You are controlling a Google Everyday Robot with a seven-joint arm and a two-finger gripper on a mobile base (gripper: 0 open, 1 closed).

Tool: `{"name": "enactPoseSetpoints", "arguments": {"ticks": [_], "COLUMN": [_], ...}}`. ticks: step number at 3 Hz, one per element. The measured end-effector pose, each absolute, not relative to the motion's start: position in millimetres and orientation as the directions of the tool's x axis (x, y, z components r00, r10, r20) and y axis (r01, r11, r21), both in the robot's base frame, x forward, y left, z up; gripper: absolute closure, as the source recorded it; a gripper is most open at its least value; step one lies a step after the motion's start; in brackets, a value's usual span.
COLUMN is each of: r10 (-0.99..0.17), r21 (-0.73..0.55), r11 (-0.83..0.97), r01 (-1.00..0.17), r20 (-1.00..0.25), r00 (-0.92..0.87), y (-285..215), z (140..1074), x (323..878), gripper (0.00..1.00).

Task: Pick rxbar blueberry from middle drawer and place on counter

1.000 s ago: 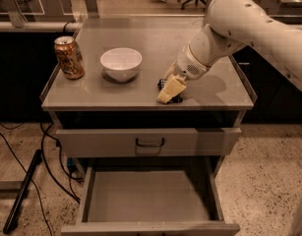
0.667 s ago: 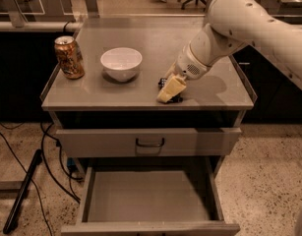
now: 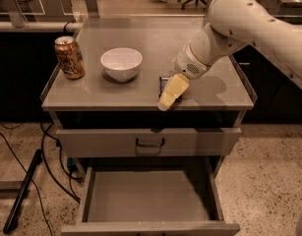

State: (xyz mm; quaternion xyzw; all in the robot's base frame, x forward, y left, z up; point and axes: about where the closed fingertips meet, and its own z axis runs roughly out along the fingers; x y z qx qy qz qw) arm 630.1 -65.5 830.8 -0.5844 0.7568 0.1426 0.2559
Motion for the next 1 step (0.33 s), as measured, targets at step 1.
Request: {"name": "enactPoseSetpoints", "arguments": {"ticks": [1], "r10": [-0.812], "r21": [-0.083], "r11": [0.276], "r01": [-0.957], "r20": [-0.554], "r00": [-0.186], "y": [-65.5], "z": [830.8], "x": [630.1], "gripper": [0.0]}}
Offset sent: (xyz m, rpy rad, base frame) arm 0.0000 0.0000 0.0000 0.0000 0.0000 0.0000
